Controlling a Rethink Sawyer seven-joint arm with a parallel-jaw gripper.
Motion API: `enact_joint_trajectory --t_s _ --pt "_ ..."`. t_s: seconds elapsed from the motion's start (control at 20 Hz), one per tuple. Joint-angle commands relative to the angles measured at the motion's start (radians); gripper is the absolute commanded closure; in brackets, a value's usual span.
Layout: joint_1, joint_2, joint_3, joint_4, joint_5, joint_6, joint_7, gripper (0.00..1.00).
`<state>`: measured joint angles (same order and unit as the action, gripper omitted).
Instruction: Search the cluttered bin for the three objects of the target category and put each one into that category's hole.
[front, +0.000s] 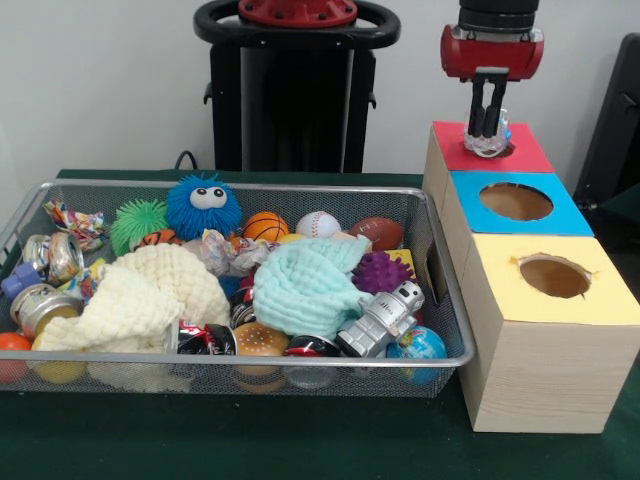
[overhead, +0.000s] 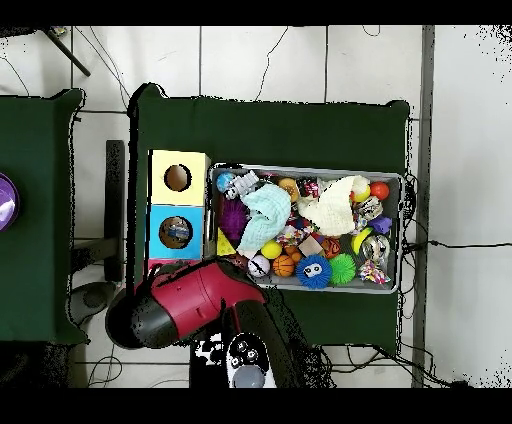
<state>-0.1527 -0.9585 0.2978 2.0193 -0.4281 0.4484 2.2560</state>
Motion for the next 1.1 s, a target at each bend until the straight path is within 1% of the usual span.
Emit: enact_joint_trajectory --t_s 0.05,0.35,0.6,1.0,1.1 --pt "-0.036 0.001 0.06 0.035 0.043 0.173 -0.081 1.0" --pt "-0.046 -0.002 0.07 0.029 0.052 0.188 -0.085 1.0" --pt "-0.045 -0.001 0.075 0.003 0.066 0.229 -0.09 1.0" --pt "-0.012 0.032 0.069 -0.099 0.07 0.305 -0.07 1.0" --pt "-0.006 0.036 0.067 -0.114 0.067 0.309 -0.062 1.0"
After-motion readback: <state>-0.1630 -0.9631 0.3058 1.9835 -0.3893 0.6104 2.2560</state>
